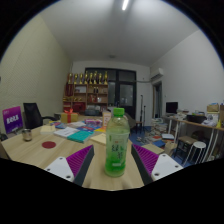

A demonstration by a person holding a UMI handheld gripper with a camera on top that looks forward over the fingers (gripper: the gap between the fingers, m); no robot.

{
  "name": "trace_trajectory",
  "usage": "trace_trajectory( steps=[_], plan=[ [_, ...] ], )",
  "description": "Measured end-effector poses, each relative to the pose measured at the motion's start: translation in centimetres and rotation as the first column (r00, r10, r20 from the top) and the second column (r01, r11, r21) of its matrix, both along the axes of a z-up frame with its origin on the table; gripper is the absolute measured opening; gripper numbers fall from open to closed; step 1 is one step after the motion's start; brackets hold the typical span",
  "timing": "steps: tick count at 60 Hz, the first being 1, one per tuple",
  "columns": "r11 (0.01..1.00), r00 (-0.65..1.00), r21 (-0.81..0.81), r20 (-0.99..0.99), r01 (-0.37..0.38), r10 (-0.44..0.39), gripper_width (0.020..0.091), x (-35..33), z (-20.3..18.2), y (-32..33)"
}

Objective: Pour water

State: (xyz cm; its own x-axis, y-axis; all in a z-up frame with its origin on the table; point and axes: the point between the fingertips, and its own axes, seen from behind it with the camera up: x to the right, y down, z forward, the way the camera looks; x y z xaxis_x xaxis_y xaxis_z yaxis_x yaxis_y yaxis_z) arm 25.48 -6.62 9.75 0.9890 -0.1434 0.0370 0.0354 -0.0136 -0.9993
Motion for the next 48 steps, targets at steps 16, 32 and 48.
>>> trace_trajectory(
  steps=[16,32,48],
  plan=[
    [0.998,0.998,-0.051,-0.058,0.026,-0.029,0.0689,3.1,-1.5,8.3],
    [0.993,0.991,-0.053,-0.081,0.101,-0.105,0.0510,3.8,-1.8,8.8],
    [0.992,0.970,-0.005,0.209,0.126,-0.122,0.0355,0.5,4.2,7.7]
  ],
)
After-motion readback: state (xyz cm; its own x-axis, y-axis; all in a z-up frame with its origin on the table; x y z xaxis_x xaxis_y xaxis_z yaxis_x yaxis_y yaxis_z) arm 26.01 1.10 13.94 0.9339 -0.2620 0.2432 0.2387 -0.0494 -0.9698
